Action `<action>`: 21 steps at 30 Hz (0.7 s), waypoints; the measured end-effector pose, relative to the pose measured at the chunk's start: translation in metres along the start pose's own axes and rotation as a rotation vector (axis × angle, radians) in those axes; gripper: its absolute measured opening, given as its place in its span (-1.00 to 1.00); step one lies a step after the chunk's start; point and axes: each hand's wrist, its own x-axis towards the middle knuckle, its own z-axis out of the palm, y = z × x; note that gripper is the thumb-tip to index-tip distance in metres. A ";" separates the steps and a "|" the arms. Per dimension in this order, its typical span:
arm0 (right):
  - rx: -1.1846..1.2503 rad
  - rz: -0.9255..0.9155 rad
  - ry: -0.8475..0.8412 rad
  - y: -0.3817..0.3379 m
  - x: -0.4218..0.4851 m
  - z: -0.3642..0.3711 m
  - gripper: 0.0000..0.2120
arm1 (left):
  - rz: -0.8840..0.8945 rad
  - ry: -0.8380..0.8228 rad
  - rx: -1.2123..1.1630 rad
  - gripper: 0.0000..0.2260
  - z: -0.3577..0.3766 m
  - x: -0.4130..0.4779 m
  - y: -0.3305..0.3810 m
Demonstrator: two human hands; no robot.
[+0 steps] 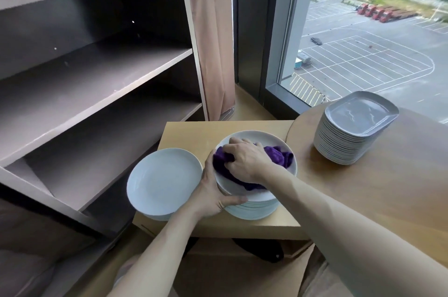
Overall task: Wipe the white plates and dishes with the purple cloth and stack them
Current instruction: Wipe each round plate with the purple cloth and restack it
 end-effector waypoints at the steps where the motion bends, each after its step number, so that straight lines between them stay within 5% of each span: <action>1: 0.020 -0.005 -0.034 -0.002 -0.005 -0.002 -0.80 | -0.007 -0.002 -0.001 0.33 0.000 0.000 0.000; 11: 0.027 0.095 -0.190 -0.004 -0.051 -0.026 -0.79 | -0.034 0.072 0.000 0.27 0.002 0.000 -0.003; 21: -0.318 0.143 0.042 0.034 -0.080 -0.025 -0.74 | 0.008 0.069 0.039 0.29 0.005 0.002 -0.006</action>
